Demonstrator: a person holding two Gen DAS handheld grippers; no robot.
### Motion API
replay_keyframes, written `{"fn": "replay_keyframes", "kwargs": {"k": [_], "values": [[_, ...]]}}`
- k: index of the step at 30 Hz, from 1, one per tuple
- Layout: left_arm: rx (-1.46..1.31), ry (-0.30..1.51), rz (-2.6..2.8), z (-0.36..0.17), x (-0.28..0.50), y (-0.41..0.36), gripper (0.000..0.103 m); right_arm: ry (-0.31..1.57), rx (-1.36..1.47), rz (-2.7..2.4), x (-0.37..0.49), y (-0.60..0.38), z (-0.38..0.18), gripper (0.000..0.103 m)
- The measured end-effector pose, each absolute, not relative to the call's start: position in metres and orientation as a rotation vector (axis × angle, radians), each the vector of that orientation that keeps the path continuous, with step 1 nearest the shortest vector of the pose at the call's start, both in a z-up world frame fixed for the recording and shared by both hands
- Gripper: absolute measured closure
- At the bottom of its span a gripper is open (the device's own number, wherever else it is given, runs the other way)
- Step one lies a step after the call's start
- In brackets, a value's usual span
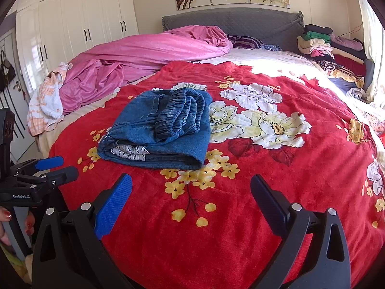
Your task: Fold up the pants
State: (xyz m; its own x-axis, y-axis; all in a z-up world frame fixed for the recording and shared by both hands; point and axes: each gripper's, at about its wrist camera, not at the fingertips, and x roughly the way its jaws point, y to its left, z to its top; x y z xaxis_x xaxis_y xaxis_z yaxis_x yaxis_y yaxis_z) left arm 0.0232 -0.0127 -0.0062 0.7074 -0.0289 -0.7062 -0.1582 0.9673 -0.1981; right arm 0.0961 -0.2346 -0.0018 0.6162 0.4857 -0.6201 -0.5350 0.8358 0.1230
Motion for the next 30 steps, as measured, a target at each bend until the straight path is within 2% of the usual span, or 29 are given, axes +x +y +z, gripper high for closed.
{"fn": "replay_keyframes", "kwargs": {"k": [30], "values": [[-0.253,0.789,0.087,-0.0046,0.0231,-0.0060,0.010,0.700,-0.084,0.587,0.0948,-0.2301,-0.0022,0.005]]}}
